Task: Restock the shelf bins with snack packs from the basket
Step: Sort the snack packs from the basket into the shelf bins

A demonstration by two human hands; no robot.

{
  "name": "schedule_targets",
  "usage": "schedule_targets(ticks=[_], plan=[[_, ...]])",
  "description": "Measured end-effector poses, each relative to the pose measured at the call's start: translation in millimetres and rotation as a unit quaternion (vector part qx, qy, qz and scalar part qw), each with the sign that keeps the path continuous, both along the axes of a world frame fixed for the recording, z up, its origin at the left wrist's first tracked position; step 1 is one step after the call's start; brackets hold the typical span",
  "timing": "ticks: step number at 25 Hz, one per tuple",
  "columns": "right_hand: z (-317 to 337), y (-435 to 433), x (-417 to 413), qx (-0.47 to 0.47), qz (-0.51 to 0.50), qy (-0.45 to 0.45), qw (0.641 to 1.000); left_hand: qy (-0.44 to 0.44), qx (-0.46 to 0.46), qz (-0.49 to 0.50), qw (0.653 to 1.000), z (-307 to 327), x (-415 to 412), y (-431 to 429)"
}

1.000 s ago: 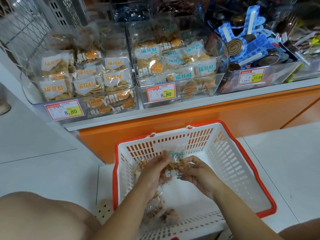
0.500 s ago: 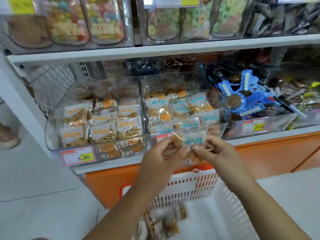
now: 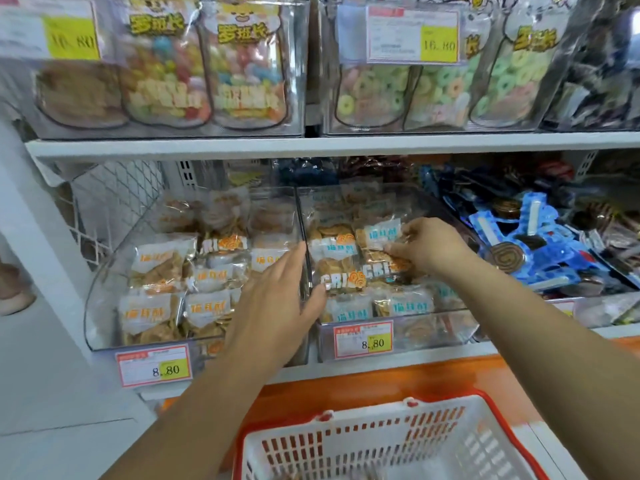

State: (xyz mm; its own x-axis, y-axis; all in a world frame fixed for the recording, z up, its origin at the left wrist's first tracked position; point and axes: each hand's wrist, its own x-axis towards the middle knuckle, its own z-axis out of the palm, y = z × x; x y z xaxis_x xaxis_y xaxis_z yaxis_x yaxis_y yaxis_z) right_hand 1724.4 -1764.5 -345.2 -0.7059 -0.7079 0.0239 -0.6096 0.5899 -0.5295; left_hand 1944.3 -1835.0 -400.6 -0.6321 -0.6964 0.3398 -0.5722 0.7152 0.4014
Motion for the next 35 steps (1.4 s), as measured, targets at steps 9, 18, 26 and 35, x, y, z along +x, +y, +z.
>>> schedule_targets(ticks=[9, 18, 26, 35], plan=[[-3.6, -7.4, 10.5, 0.114, 0.084, 0.135, 0.981, -0.002, 0.002, -0.020, 1.000, -0.4, -0.6, -2.8], [-41.9, 92.6, 51.5, -0.420, 0.003, 0.099, 0.902, 0.179, -0.132, -0.066, 0.973, -35.3, 18.4, 52.1], [-301.8, 161.2, 105.9, 0.117, -0.067, -0.273, 0.952, -0.084, 0.328, -0.006, 0.941, -227.6, 45.5, 132.8], [-385.5, 140.8, 143.3, 0.235, -0.062, -0.401, 0.884, -0.178, 0.406, 0.030, 0.896, -294.8, 59.5, 137.1]])
